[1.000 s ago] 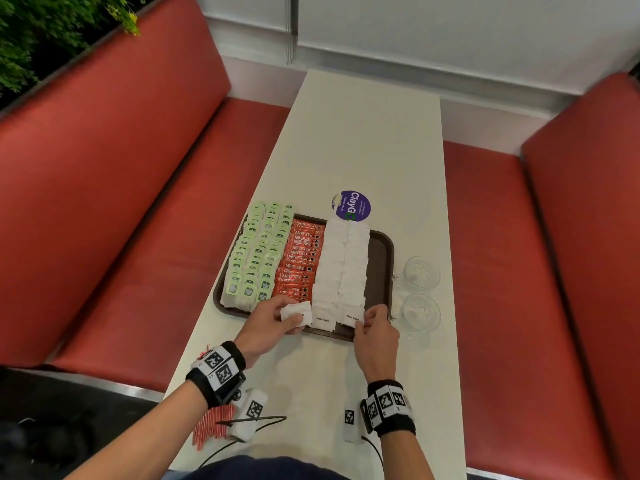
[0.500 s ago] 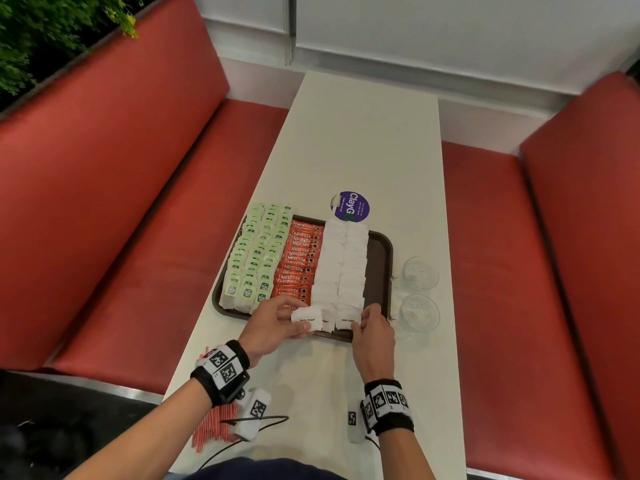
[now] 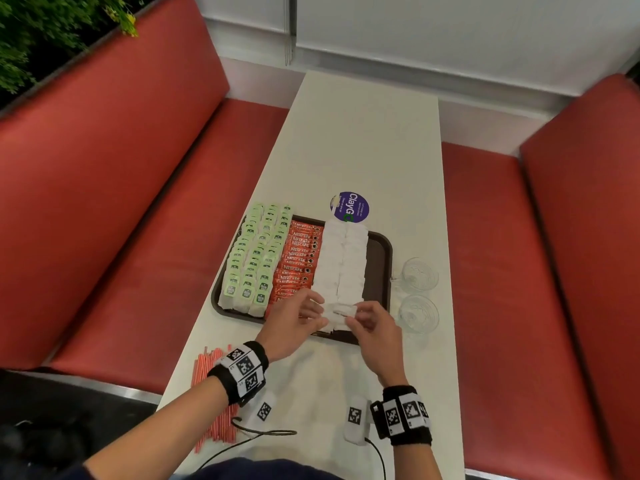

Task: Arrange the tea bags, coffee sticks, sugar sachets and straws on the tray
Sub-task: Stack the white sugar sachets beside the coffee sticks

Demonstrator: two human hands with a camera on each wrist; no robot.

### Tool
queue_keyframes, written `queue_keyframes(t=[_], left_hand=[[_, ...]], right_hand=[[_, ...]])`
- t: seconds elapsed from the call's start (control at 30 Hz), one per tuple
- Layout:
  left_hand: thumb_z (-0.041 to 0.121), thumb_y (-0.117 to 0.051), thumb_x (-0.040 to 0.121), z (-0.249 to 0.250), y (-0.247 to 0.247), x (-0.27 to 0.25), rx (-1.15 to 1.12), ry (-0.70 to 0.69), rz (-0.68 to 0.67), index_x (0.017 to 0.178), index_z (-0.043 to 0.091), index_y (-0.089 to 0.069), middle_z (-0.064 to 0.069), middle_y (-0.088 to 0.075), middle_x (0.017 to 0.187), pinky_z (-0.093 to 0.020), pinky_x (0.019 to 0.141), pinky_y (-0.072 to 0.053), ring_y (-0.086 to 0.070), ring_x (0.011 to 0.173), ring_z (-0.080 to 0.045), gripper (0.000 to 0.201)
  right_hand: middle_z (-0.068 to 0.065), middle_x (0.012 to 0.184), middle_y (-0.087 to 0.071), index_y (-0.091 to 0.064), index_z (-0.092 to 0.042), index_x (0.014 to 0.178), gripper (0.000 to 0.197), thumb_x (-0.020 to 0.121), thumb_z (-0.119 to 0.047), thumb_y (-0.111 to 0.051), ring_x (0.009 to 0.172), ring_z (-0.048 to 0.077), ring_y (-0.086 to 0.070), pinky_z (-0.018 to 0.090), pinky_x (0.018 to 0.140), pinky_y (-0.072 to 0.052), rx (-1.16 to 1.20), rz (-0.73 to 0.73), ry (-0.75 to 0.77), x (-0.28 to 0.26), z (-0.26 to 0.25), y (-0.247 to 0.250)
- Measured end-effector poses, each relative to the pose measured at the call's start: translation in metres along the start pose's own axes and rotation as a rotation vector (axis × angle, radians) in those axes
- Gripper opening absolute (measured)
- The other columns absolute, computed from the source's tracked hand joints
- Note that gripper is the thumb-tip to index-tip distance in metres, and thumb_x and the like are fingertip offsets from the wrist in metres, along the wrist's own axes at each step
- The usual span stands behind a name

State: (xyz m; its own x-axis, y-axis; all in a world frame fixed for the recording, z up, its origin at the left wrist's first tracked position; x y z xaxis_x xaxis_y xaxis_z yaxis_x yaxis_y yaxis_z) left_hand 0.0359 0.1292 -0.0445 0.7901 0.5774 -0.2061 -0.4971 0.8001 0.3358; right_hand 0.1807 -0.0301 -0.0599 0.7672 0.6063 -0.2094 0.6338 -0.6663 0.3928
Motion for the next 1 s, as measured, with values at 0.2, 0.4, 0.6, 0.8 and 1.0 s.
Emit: queue_keyframes(t=[0.2,0.4,0.6,0.8,1.0], left_hand=[[0.024,-0.063,0.106,0.015,-0.022,-0.007,0.496,-0.385,-0.010,0.125,0.020,-0.062,0.006,-0.062,0.122,-0.024,0.097,-0.046,-0.055,0.111,-0.008,0.019],[0.023,-0.053,0.107,0.005,-0.081,-0.017,0.826,-0.571,-0.177,0.131,0.014,-0.062,-0.005,-0.061,0.120,-0.042,0.087,-0.055,-0.058,0.103,-0.024,0.027],[0.016,-0.061,0.100,-0.003,-0.099,-0.017,0.991,-0.566,-0.219,0.147,0.007,-0.052,-0.011,-0.058,0.137,-0.046,0.102,-0.052,-0.061,0.121,-0.030,0.049],[0.026,-0.055,0.104,-0.011,-0.104,-0.017,1.043,-0.572,-0.225,0.143,0.009,-0.056,-0.006,-0.056,0.134,-0.044,0.100,-0.051,-0.062,0.117,-0.025,0.043],[0.034,-0.047,0.111,-0.003,-0.072,-0.015,0.861,-0.470,-0.200,0.141,0.020,-0.060,0.000,-0.062,0.132,-0.037,0.094,-0.052,-0.062,0.115,-0.019,0.036]], right_hand=[[-0.009,0.090,-0.075,-0.064,-0.025,0.105,0.025,0.096,-0.010,-0.082,0.085,0.000,-0.070,0.008,0.073,-0.049,-0.184,0.087,-0.016,0.000,0.032,0.012],[-0.010,0.084,-0.068,-0.058,-0.024,0.105,0.027,0.096,-0.012,-0.079,0.082,0.014,-0.066,0.034,0.078,-0.055,-0.408,0.036,0.004,0.002,0.039,-0.012],[-0.001,0.097,-0.060,-0.050,-0.024,0.108,0.026,0.097,-0.019,-0.073,0.089,0.021,-0.056,0.036,0.074,-0.043,-0.554,0.071,0.018,0.005,0.029,-0.011],[0.002,0.108,-0.060,-0.057,-0.019,0.121,0.017,0.105,-0.019,-0.064,0.098,0.023,-0.057,0.035,0.081,-0.044,-0.518,0.057,0.025,0.010,0.026,-0.017],[0.005,0.118,-0.060,-0.055,-0.019,0.127,0.025,0.104,-0.022,-0.065,0.106,0.027,-0.059,0.040,0.083,-0.053,-0.582,0.067,0.043,0.006,0.016,-0.020]])
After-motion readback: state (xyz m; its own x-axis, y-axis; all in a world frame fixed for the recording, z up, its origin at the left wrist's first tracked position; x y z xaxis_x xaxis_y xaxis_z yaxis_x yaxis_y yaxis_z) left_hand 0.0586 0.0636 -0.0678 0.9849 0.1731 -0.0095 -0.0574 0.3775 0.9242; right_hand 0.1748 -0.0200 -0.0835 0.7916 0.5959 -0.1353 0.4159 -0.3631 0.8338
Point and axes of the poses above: each hand's wrist, its own x-axis towards the middle knuckle, its own y-axis out of the back of the hand, z = x × y, the point moved 9 cm from there along x, towards the middle knuckle
